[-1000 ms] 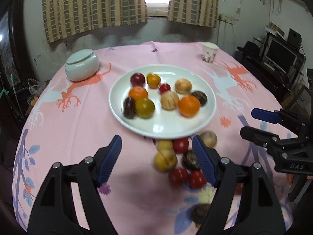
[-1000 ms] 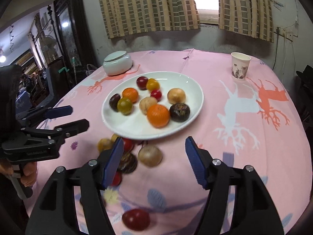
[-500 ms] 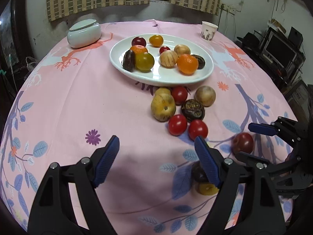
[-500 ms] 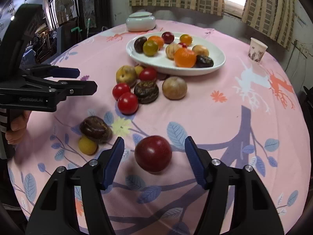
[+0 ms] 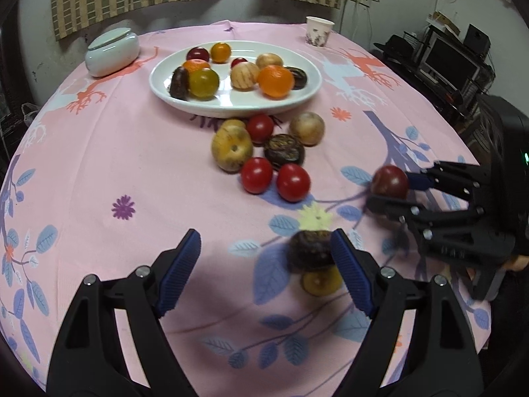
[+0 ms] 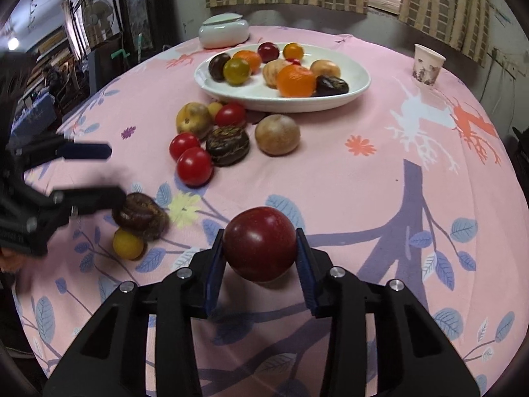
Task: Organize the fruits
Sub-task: 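Grasp a small yellow-tan fruit with the left tool while the right tool grasps a dark red tomato, then carry both fruits onto the white plate and open both tools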
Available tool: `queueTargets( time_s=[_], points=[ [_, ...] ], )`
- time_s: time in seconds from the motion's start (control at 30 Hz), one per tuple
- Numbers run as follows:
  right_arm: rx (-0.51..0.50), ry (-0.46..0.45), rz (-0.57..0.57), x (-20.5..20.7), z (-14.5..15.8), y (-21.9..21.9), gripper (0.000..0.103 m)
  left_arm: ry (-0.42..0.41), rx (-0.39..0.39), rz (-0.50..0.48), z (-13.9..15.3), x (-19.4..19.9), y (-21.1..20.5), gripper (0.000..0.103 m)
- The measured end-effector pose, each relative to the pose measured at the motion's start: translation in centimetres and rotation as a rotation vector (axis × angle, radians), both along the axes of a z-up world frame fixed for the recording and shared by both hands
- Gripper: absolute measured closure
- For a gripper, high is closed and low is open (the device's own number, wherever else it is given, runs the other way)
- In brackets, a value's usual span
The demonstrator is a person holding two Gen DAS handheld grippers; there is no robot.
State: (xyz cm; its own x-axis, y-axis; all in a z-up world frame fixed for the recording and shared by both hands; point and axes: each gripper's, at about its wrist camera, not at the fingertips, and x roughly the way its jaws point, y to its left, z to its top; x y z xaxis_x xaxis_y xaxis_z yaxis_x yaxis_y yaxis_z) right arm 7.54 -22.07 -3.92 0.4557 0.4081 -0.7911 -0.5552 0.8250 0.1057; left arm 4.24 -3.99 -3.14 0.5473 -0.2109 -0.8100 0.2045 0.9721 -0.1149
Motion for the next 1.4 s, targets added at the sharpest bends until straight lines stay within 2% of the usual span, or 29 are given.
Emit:
queueTargets(
  time_s=[0.07,0.2,0.37,0.4,0.47,0.53,0.57,0.6,0.63,0.67,0.77,0.83,1.1,1.2,1.4],
  points=[
    [0.012,-0.001,-0.002,0.0,0.2,-0.2,0.063,0.022,0.002,-0.027,-0.2,-0.4,-0.6,0.019],
    [0.019,-0.006,0.008,-0.2,0.4,-0.2,0.062,0.014,-0.019,-0.059,-0.1,-1.4,-1.3,0.019],
    [0.026,-0.013,0.009,-0.4,0.6,-0.3,0.062,0.062,0.012,-0.059,-1.8,-1.1,-2.8,0.02],
    [0.025,-0.014,0.004,-0.3,0.6,-0.4,0.062,0.071,0.011,-0.055,-2.0,-1.0,-2.9,0.023],
    [0.027,-0.016,-0.005,-0.2,0.7,-0.6,0.062,0.085,0.015,-0.059,-2.6,-1.0,-3.2,0.04],
    [0.028,-0.016,-0.007,-0.3,0.7,-0.6,0.062,0.065,0.063,-0.059,-2.8,-1.2,-3.5,0.059],
    [0.027,-0.017,-0.008,-0.2,0.7,-0.6,0.062,0.07,0.069,-0.072,-2.7,-1.2,-3.6,0.062],
    [0.025,-0.016,-0.007,-0.2,0.7,-0.6,0.062,0.078,0.049,-0.078,-2.6,-1.2,-3.3,0.071],
    [0.023,-0.015,-0.005,-0.2,0.6,-0.5,0.062,0.095,0.003,-0.087,-2.5,-1.0,-3.0,0.075],
    [0.02,-0.016,-0.005,-0.2,0.6,-0.5,0.062,0.105,-0.018,-0.081,-2.5,-0.9,-2.7,0.075],
    [0.02,-0.014,-0.011,-0.1,0.5,-0.6,0.063,0.096,0.004,-0.1,-2.5,-1.3,-2.8,0.075],
    [0.019,-0.015,-0.02,0.0,0.5,-0.8,0.063,0.098,-0.009,-0.09,-2.2,-1.4,-2.4,0.075],
    [0.029,-0.018,-0.031,0.1,0.6,-0.9,0.063,0.052,-0.071,-0.036,1.1,-0.7,1.2,0.075],
    [0.019,-0.021,-0.052,0.3,0.8,-1.1,0.063,0.03,-0.063,0.019,2.1,0.2,2.6,0.075],
    [0.037,-0.069,-0.067,0.4,3.2,-1.8,0.063,-0.012,-0.016,0.043,3.9,2.3,3.7,0.075]
  ],
)
